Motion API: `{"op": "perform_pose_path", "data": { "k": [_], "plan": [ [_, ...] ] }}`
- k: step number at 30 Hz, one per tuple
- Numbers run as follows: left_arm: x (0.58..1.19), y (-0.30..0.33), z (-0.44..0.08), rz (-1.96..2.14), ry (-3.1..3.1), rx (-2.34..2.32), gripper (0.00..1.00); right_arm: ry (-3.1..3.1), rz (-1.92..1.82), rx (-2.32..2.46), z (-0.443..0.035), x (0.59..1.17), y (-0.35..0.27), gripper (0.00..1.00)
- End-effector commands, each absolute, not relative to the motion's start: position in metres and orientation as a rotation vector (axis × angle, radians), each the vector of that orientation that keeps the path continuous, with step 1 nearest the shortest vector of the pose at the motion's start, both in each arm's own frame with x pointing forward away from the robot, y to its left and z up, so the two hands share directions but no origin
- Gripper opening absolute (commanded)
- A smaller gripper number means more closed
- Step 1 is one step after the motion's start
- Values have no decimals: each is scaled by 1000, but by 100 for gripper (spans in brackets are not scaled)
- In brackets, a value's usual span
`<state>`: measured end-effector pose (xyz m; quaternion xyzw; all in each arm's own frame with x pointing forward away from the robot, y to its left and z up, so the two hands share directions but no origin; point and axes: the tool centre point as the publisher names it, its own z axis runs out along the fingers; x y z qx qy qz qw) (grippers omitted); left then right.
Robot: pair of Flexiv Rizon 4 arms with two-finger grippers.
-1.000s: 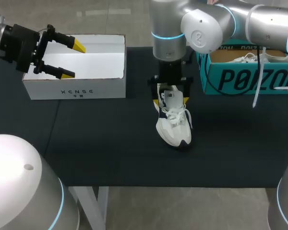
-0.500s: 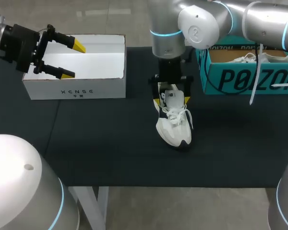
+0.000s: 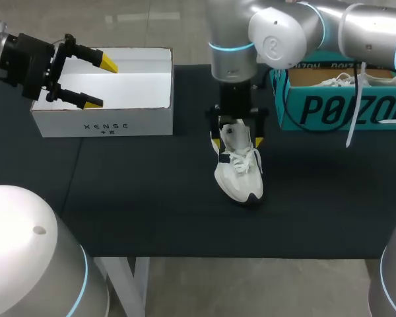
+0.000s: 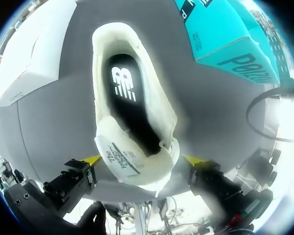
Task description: Take the shoe out of the shoebox, open the shoe tongue, remove and reinsert the insole, then place the shoe into the shoebox
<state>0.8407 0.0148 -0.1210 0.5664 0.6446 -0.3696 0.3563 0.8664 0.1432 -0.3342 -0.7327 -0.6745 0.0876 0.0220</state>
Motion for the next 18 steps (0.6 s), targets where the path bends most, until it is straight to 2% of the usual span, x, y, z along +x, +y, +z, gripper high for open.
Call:
{"op": "perform_pose_path", "data": {
  "k": [1,2,18],
  "plan": [
    [841,15,-121,-953,1666,1465,100,-2131,225,-2270,-324,858,146,16],
    [841,15,-121,-953,1666,1465,100,-2137,222,-2266,-324,858,146,0],
    [841,15,-121,-953,1666,1465,100,-2210,213,-2218,-332,851,136,0]
  ]
}}
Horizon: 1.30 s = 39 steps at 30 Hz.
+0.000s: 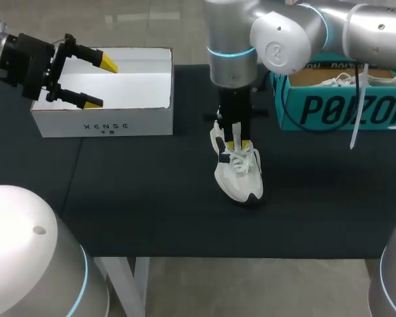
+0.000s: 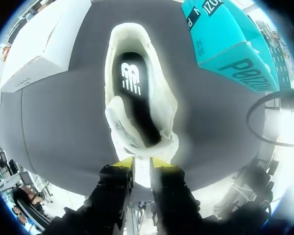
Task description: Take the shoe out of the shoebox, open the shoe tongue, remove and reinsert the insole, then place the shoe into the shoebox
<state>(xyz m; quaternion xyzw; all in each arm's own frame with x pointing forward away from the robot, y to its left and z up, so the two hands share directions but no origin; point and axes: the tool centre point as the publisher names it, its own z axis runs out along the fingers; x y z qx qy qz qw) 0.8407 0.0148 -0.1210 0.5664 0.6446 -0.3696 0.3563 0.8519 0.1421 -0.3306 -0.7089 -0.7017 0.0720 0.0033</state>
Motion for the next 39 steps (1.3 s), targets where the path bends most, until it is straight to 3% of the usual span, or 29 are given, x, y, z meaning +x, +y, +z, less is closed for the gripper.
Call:
{"op": "perform_pose_path", "data": {
  "k": [1,25,39],
  "plan": [
    [841,15,-121,-953,1666,1465,100,-2220,205,-2214,-333,853,134,0],
    [841,15,-121,-953,1666,1465,100,-2362,256,-2073,-361,901,139,0],
    [841,15,-121,-953,1666,1465,100,-2393,231,-2123,-337,893,127,0]
  ]
}}
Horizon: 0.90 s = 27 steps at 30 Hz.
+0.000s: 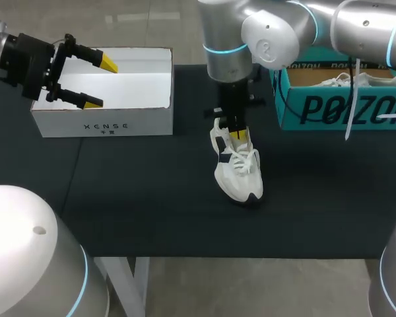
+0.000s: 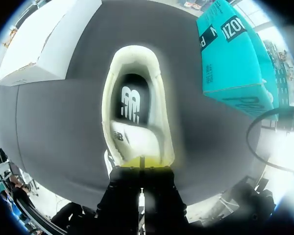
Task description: Take the shoe out of the shoebox, open the shoe tongue, remove and reinsert the insole, then place the shoe into the shoebox
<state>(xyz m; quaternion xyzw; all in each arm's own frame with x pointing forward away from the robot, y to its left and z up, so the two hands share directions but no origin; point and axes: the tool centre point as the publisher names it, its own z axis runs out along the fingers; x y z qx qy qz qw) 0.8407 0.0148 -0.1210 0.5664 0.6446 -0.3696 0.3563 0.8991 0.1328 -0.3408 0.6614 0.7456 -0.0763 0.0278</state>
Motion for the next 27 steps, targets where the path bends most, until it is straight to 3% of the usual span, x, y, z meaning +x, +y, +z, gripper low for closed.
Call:
{"op": "perform_pose_path", "data": {
  "k": [1,27],
  "plan": [
    [841,15,-121,-953,1666,1465,100,2293,-228,2036,-339,893,124,0],
    [841,15,-121,-953,1666,1465,100,2352,-362,1961,-363,903,129,0]
  ]
}}
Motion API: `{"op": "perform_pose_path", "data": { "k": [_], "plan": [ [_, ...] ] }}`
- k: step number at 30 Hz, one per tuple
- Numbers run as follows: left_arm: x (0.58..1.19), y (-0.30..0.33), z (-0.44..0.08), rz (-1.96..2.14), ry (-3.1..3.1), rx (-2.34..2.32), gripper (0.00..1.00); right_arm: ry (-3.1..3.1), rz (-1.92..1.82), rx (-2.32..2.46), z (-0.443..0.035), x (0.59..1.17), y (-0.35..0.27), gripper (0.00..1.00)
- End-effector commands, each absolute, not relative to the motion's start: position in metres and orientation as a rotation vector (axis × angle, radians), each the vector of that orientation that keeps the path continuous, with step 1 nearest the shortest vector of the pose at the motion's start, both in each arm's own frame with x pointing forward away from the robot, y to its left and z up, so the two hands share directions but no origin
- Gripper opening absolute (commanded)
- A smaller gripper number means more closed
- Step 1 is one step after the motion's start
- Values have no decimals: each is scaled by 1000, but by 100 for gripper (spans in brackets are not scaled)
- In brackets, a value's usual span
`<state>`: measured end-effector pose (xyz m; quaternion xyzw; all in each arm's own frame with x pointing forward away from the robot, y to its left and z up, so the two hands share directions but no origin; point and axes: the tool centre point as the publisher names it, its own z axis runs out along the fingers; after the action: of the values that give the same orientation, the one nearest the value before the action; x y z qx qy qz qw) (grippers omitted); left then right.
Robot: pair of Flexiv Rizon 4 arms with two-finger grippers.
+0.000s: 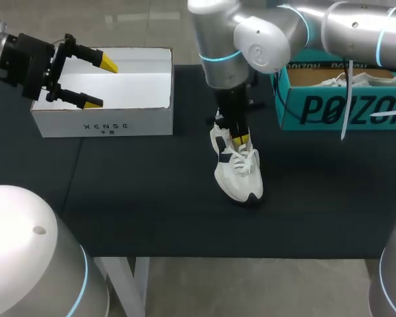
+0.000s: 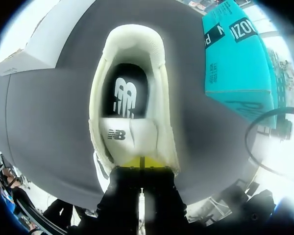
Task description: Take the shoe out of the shoebox, open the shoe tongue, remove and reinsert the insole, then place the shoe into the shoebox
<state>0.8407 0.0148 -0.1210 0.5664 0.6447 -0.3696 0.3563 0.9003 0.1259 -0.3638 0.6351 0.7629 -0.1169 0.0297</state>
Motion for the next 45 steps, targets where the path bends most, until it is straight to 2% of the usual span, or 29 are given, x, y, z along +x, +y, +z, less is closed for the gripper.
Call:
{"op": "perform_pose_path", "data": {
  "k": [1,8,24,28,34,38,42,45],
  "plan": [
    [841,15,-121,-953,1666,1465,100,2346,-351,1960,-358,903,129,0],
    [841,15,-121,-953,1666,1465,100,2330,-230,1942,-341,914,125,0],
    [841,15,-121,-953,1666,1465,100,2481,-212,1857,-370,930,144,0],
    [841,15,-121,-953,1666,1465,100,2522,-103,1760,-347,932,143,0],
    [841,15,-121,-953,1666,1465,100,2766,116,1211,-302,950,155,0],
    [841,15,-121,-953,1666,1465,100,3000,217,633,-280,958,166,0],
    [841,15,-121,-953,1666,1465,100,3120,168,-37,-265,951,176,0],
    [841,15,-121,-953,1666,1465,100,3094,112,-161,-258,950,176,0]
  ]
}}
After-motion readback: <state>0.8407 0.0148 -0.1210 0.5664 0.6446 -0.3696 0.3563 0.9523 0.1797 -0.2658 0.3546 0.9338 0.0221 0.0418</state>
